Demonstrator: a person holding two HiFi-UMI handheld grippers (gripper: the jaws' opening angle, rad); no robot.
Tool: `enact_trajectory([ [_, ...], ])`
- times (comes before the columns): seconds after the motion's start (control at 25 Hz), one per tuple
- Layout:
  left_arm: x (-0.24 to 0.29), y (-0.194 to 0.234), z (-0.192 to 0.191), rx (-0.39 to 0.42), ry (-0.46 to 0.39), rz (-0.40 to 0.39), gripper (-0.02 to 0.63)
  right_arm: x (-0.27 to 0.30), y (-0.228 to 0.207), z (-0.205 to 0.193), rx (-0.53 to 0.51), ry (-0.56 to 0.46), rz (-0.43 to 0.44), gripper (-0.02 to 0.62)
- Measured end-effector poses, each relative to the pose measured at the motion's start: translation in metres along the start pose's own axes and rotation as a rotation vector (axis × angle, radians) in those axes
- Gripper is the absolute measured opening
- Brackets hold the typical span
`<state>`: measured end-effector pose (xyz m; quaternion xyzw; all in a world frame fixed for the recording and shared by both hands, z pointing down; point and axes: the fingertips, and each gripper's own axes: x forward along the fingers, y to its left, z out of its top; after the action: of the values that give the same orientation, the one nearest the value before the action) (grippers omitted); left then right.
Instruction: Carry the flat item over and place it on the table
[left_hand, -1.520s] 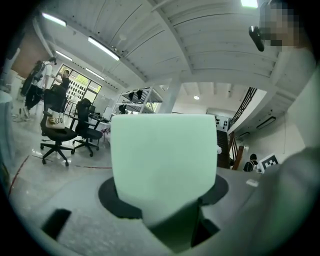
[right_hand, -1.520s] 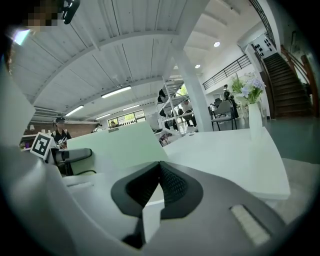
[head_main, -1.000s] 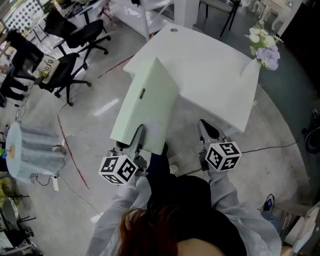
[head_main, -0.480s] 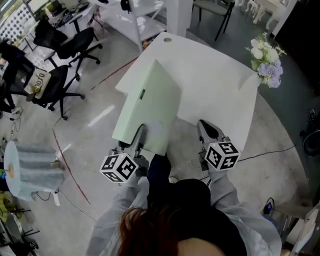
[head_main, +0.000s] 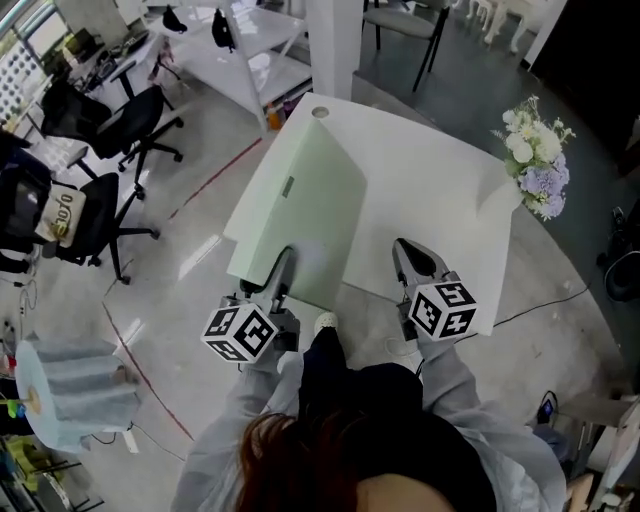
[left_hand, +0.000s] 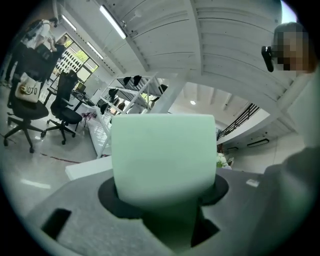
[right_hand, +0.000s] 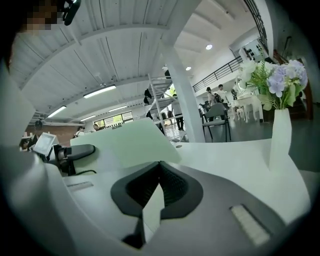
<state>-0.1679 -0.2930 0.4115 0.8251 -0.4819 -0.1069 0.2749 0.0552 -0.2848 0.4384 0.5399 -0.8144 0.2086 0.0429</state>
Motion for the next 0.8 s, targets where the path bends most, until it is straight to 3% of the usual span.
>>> enact_trajectory([
  [0.52, 0.095, 0.039, 0.022, -0.065, 0.060, -0.121, 0.267, 0.063, -0.027, 0.028, 0.022, -0.039, -0.103, 0.008],
  [0.68, 0.122, 0.048, 0.020, -0.144, 0.080, -0.169, 0.267, 0.068, -0.033, 0.027, 0.043, -0.048, -0.141, 0.008],
  [0.8, 0.142, 0.052, 0.013, -0.264, 0.091, -0.182, 0.267, 0.066, -0.041, 0.022, 0.069, -0.032, -0.169, 0.008],
])
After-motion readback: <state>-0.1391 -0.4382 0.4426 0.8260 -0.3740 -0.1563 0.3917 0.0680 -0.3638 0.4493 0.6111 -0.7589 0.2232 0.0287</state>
